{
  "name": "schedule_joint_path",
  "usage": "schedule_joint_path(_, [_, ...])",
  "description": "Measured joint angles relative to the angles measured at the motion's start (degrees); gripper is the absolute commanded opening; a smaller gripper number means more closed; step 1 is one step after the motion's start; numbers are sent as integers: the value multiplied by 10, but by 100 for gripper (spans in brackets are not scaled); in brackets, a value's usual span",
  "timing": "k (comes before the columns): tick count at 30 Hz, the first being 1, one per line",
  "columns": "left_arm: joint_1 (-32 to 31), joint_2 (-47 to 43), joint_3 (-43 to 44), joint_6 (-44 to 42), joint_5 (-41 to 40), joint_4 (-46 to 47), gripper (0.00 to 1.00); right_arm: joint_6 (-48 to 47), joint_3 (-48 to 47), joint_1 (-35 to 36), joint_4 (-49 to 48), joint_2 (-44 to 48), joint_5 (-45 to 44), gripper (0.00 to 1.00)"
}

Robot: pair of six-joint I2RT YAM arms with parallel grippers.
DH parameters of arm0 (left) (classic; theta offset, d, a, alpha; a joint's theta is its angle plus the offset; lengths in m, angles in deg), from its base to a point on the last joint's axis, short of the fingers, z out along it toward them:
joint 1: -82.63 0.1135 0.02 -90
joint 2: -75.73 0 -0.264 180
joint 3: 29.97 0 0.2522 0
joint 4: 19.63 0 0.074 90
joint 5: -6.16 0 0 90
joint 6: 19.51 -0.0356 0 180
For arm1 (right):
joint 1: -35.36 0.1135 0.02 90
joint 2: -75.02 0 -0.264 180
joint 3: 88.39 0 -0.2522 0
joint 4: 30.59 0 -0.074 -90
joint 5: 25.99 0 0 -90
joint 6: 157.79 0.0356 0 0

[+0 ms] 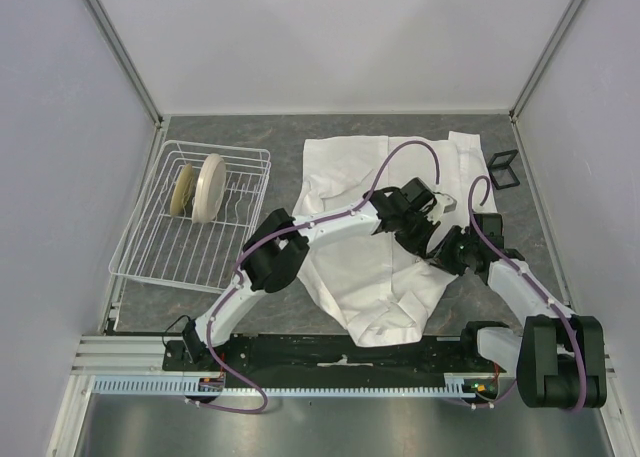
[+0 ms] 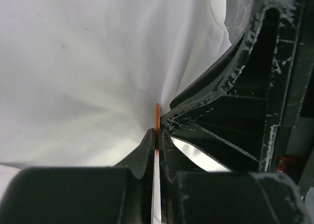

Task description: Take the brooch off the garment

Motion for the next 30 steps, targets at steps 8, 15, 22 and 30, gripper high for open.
schedule_joint_path(8, [0,17,43,-1,-9,-44,2,-1,0,8,1,2,-5,52])
schedule_joint_path(15, [4,26,84,9,-7,-81,2,-12,3,12,24,48,-3,53])
schedule_joint_path(22, [13,42,140,13,41,-84,2,-10,14,20,47,149,12,47])
schedule_joint_path(30, [22,45,147,13,69,-92,2,-4,21,20,48,154,-10,30])
